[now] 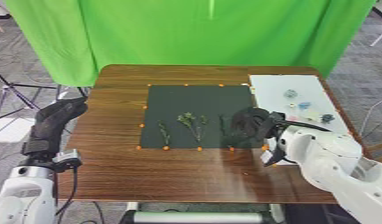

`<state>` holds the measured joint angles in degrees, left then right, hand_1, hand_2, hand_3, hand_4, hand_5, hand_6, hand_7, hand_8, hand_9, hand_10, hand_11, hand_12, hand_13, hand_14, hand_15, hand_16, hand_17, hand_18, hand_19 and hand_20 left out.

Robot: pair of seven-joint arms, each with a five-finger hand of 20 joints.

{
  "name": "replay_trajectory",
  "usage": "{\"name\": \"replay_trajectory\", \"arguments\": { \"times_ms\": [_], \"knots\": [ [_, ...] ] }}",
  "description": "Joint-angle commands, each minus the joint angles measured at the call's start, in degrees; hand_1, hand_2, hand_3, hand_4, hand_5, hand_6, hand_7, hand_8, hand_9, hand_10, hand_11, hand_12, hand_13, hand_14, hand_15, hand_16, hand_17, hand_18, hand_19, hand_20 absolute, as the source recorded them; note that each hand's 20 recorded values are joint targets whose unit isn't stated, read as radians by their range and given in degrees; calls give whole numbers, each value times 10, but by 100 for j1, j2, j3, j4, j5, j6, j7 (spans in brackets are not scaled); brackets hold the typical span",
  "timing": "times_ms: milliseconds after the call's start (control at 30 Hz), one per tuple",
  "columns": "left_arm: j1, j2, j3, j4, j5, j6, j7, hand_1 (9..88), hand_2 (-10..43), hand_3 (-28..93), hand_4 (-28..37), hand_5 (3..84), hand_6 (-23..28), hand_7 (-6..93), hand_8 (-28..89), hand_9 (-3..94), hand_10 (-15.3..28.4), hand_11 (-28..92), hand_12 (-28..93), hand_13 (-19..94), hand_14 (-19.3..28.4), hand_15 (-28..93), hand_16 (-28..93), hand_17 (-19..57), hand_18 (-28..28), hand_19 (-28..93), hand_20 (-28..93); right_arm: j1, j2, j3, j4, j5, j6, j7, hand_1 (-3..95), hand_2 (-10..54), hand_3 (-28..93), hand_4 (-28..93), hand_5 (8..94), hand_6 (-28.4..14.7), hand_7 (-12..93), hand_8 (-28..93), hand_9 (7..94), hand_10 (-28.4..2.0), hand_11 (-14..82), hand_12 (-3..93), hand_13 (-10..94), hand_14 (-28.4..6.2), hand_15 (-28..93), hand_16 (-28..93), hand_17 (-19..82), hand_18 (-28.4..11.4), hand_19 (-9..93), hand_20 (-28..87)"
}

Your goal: Arrange flowers

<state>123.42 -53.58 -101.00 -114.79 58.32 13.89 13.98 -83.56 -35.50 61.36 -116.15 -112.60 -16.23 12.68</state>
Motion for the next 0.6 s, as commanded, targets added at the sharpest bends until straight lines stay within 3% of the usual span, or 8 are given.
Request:
{"name": "replay_trajectory", "arguments": {
  "times_ms": [33, 100, 200, 267, 467, 600],
  "knots": [
    [103, -67, -57, -50, -63, -21, -23, 324, -31, 629, -154, 475, 34, 215, -89, 469, 134, 261, 151, 373, 162, 159, 30, 52, 100, 68, 133, -597, 302, 967, -254, -968, 980, 428, 375, -95, 686, -70, 518, -11, 369, -91, 563, -161, 172, 294, 816, -34, 609, 335, 572, -132, 932, 478],
    [124, -70, -73, -55, -80, -20, -24, 323, -31, 630, -153, 476, 34, 215, -89, 469, 133, 261, 151, 373, 162, 159, 30, 52, 100, 68, 134, -538, 353, 934, -18, -1489, 1456, 750, 369, -95, 678, -75, 520, -12, 363, -90, 571, -161, 170, 292, 813, -38, 610, 335, 568, -135, 932, 477],
    [82, -70, -46, -35, -70, -28, -23, 325, -31, 628, -154, 476, 34, 215, -89, 469, 133, 260, 151, 373, 162, 159, 30, 52, 100, 68, 133, -541, 340, 1112, 319, -1494, 1678, 1126, 350, -95, 675, -86, 524, -16, 351, -88, 579, -162, 164, 286, 809, -42, 609, 330, 564, -138, 932, 476],
    [92, -58, -12, -40, -105, 49, 27, 324, -31, 629, -154, 476, 34, 215, -89, 469, 133, 260, 151, 374, 162, 159, 31, 52, 100, 68, 134, -498, 267, 1171, 565, -1345, 1827, 1318, 337, -95, 673, -94, 525, -19, 318, -81, 575, -166, 145, 276, 810, -44, 609, 326, 562, -141, 932, 476],
    [82, -47, 24, -15, -160, 75, 116, 328, -30, 628, -155, 477, 34, 216, -89, 474, 134, 265, 150, 382, 166, 171, 32, 61, 105, 83, 140, -754, 33, 1591, 944, -1068, 1707, 1533, 318, -95, 661, -93, 505, -21, 248, -62, 560, -172, 110, 260, 813, -47, 606, 319, 564, -145, 932, 475],
    [115, -71, -6, -31, -164, 79, 96, 327, -32, 633, -153, 479, 34, 218, -90, 476, 134, 268, 149, 384, 167, 176, 29, 62, 105, 84, 141, -875, -17, 1559, 990, -1070, 1687, 1443, 319, -95, 653, -91, 500, -20, 229, -53, 560, -172, 108, 261, 813, -48, 602, 315, 564, -146, 932, 473]
  ]
}}
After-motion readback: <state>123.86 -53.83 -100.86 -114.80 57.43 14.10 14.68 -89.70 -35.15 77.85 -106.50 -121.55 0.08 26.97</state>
